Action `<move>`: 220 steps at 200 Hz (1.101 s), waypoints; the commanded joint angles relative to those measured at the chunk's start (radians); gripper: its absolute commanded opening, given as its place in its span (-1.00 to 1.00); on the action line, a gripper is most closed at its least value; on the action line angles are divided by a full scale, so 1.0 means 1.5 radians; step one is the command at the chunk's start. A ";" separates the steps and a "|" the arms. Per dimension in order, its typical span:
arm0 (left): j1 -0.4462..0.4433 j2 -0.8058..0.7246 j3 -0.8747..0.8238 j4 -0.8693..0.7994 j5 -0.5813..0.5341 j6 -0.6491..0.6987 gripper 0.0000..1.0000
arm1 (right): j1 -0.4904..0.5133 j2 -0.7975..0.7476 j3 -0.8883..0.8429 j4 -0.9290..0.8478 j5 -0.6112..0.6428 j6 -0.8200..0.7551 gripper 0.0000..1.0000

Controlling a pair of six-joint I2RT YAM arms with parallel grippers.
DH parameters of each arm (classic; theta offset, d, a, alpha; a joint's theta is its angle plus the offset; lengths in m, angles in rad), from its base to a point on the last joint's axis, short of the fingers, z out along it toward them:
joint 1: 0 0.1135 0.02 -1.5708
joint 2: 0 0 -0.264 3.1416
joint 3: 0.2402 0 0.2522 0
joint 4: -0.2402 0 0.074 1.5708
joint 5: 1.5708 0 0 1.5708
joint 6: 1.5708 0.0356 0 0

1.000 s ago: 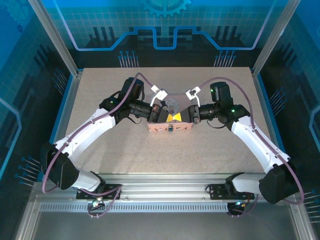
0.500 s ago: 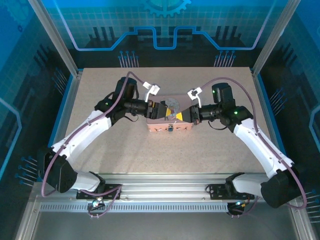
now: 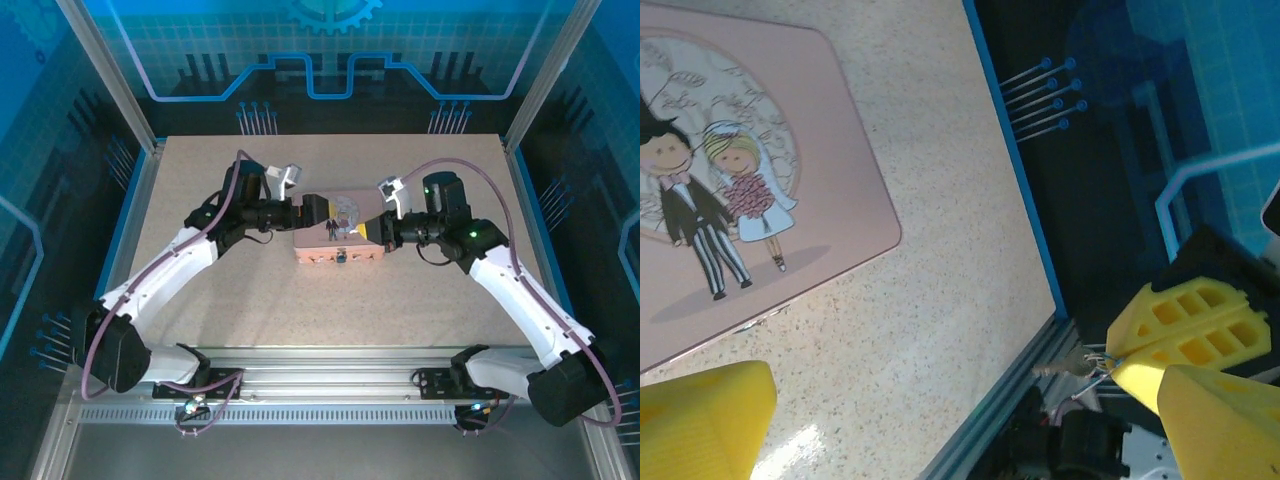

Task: Unlock a padlock with a key

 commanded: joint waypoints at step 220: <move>-0.059 0.057 0.012 0.288 0.029 -0.472 0.08 | 0.219 -0.036 -0.138 0.418 0.474 -0.347 -1.00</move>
